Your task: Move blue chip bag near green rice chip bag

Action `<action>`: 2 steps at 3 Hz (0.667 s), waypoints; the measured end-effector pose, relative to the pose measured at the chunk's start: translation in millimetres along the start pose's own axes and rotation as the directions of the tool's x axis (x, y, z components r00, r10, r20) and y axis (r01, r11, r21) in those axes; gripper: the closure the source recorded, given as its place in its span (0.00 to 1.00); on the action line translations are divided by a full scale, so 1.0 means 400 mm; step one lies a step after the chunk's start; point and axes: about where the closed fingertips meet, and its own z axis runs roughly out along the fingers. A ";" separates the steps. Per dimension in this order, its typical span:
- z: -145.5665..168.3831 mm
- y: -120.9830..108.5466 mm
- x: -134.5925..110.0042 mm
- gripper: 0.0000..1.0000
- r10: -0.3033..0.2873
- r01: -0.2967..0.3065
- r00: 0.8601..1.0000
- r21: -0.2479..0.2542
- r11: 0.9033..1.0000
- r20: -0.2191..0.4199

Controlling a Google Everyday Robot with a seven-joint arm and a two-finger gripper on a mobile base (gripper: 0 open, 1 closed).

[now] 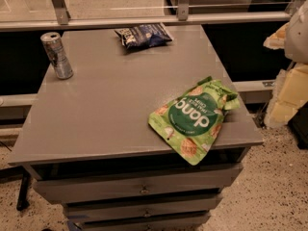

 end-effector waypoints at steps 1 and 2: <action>-0.007 -0.005 -0.003 0.00 -0.003 0.003 1.000 0.011 1.000 0.014; 0.010 -0.044 -0.043 0.00 -0.015 0.013 0.997 0.033 0.999 0.075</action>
Offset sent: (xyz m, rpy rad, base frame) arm 0.0551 0.0286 0.0008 0.1381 -0.1023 0.0543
